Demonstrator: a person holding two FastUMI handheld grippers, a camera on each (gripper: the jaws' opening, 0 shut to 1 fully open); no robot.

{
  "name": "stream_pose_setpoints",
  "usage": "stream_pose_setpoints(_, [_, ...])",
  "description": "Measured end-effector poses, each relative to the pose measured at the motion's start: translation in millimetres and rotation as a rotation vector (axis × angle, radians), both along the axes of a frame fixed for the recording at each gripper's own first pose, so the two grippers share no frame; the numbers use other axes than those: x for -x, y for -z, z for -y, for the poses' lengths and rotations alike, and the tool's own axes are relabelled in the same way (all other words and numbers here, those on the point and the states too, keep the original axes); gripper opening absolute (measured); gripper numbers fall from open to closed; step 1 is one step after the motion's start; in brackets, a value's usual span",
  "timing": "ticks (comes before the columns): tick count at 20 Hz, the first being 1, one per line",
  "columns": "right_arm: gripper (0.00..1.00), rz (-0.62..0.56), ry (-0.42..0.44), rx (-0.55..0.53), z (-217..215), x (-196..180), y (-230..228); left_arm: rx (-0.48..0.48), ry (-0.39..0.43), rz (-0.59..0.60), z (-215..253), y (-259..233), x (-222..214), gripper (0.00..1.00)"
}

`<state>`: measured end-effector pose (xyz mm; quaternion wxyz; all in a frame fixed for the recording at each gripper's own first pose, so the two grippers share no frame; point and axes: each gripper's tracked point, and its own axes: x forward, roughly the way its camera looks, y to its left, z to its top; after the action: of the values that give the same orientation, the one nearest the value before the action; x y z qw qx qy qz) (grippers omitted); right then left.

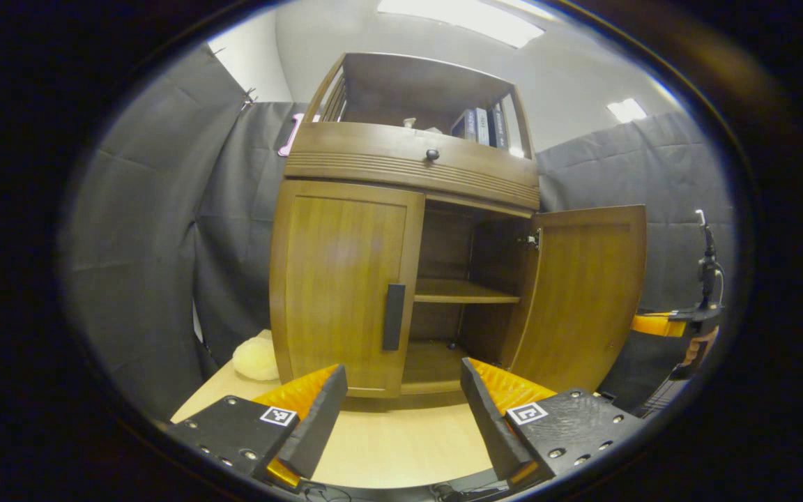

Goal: Open the right door of the double-door shoe cabinet with the right hand, and open the left door with the left hand.

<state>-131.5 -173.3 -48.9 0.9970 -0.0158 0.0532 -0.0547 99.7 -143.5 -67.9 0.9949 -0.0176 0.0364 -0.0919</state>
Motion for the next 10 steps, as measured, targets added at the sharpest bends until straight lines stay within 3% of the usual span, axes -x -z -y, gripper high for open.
stream_pose_setpoints(3, [0.02, 0.008, -0.031, -0.005, -20.8, 14.0, -15.8, -0.011, -0.009, 0.001, -0.8, 0.4, 1.8, 0.94])
stream_pose_setpoints(5, [0.06, 0.023, -0.054, -0.047, -37.9, 18.0, -24.7, -0.025, -0.015, 0.003, -1.3, 0.7, 0.9, 0.94])
stream_pose_setpoints(10, [0.02, 0.041, -0.123, -0.112, -87.4, 0.7, -32.5, -0.012, -0.025, -0.007, -1.9, 0.6, 2.0, 0.93])
